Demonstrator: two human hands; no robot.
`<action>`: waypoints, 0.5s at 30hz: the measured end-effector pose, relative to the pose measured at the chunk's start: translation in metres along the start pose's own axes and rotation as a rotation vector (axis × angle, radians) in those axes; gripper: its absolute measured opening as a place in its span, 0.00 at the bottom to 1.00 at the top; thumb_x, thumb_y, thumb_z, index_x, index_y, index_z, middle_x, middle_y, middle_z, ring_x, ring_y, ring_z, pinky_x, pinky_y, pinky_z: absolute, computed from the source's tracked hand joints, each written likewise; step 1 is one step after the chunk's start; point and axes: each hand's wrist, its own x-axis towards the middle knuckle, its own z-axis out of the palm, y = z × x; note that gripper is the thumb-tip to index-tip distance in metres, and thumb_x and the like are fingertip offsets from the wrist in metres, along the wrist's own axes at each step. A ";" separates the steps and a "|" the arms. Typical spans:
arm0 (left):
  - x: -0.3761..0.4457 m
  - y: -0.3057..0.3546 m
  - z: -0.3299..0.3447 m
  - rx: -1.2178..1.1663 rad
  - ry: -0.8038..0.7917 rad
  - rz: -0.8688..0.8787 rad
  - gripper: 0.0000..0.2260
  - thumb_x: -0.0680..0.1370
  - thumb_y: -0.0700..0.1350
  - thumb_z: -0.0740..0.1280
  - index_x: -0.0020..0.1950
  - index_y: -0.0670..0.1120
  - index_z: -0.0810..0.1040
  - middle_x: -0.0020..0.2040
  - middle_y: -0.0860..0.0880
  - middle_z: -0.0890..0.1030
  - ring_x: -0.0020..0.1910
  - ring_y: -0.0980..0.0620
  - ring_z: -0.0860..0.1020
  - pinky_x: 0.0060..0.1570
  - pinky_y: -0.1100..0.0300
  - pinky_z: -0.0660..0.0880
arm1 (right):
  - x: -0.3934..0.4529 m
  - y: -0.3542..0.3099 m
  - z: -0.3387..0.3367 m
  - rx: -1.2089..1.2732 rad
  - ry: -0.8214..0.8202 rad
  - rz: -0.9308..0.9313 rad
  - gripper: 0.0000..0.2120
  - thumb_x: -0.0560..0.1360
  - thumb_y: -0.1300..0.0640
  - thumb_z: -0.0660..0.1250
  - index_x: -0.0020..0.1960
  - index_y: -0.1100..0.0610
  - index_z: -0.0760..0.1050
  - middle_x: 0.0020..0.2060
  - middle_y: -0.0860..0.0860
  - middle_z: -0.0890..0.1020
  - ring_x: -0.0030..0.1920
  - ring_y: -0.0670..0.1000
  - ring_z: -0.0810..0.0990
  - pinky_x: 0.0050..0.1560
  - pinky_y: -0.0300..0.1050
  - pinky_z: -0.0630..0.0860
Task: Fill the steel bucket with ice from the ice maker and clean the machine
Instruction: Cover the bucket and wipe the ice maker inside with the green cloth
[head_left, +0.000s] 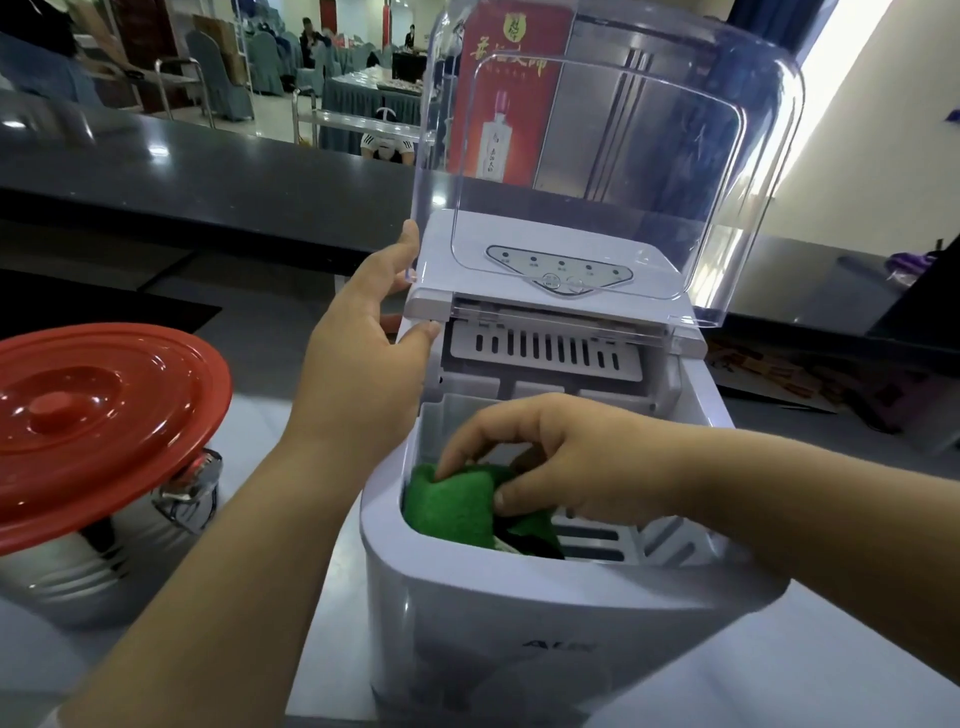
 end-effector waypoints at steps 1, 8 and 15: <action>0.000 0.000 0.000 -0.002 0.003 0.002 0.29 0.78 0.39 0.66 0.72 0.64 0.62 0.55 0.63 0.71 0.45 0.71 0.74 0.39 0.80 0.70 | -0.001 0.001 0.000 0.003 -0.012 -0.025 0.21 0.74 0.69 0.66 0.51 0.43 0.78 0.48 0.41 0.80 0.47 0.45 0.80 0.52 0.41 0.79; 0.000 0.001 0.001 -0.019 0.007 0.011 0.28 0.78 0.38 0.66 0.72 0.62 0.63 0.51 0.67 0.71 0.42 0.76 0.73 0.35 0.80 0.69 | -0.024 -0.002 -0.029 -0.146 -0.237 0.071 0.22 0.74 0.71 0.64 0.48 0.43 0.80 0.49 0.40 0.82 0.51 0.44 0.81 0.49 0.35 0.79; 0.000 0.002 0.001 -0.021 0.015 0.008 0.29 0.77 0.37 0.66 0.70 0.64 0.63 0.51 0.66 0.71 0.42 0.77 0.73 0.36 0.80 0.68 | -0.022 -0.003 -0.032 -0.170 -0.258 0.066 0.20 0.74 0.70 0.64 0.52 0.46 0.81 0.50 0.42 0.83 0.50 0.44 0.82 0.52 0.40 0.80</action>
